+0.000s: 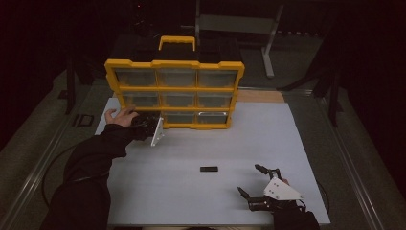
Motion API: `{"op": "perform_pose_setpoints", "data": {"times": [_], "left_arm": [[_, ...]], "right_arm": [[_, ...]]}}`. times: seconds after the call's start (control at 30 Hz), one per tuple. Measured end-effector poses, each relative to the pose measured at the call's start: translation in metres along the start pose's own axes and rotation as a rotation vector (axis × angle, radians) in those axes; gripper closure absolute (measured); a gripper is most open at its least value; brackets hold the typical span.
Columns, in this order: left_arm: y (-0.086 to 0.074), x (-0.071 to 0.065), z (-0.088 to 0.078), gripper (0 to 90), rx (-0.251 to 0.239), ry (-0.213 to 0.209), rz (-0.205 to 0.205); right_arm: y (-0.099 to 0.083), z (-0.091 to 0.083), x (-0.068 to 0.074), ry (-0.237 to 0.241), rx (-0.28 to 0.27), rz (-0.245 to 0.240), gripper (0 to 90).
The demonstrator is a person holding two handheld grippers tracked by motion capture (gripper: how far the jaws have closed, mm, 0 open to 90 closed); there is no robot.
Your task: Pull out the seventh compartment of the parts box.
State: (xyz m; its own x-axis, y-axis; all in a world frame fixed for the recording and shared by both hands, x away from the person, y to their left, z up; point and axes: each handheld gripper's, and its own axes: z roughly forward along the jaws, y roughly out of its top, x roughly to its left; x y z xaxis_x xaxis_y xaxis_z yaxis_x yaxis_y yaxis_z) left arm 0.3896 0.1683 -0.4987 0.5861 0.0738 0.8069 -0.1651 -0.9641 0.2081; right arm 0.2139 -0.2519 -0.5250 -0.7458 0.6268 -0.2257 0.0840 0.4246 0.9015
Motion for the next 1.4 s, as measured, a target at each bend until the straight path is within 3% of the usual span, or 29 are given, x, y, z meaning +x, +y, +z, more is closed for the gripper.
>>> {"op": "perform_pose_setpoints", "data": {"times": [1.4], "left_arm": [[0.010,-0.025,-0.034,74.6,0.002,0.001,-0.006]], "right_arm": [[0.001,0.000,0.000,-0.001,0.004,-0.006,8.7]]}}
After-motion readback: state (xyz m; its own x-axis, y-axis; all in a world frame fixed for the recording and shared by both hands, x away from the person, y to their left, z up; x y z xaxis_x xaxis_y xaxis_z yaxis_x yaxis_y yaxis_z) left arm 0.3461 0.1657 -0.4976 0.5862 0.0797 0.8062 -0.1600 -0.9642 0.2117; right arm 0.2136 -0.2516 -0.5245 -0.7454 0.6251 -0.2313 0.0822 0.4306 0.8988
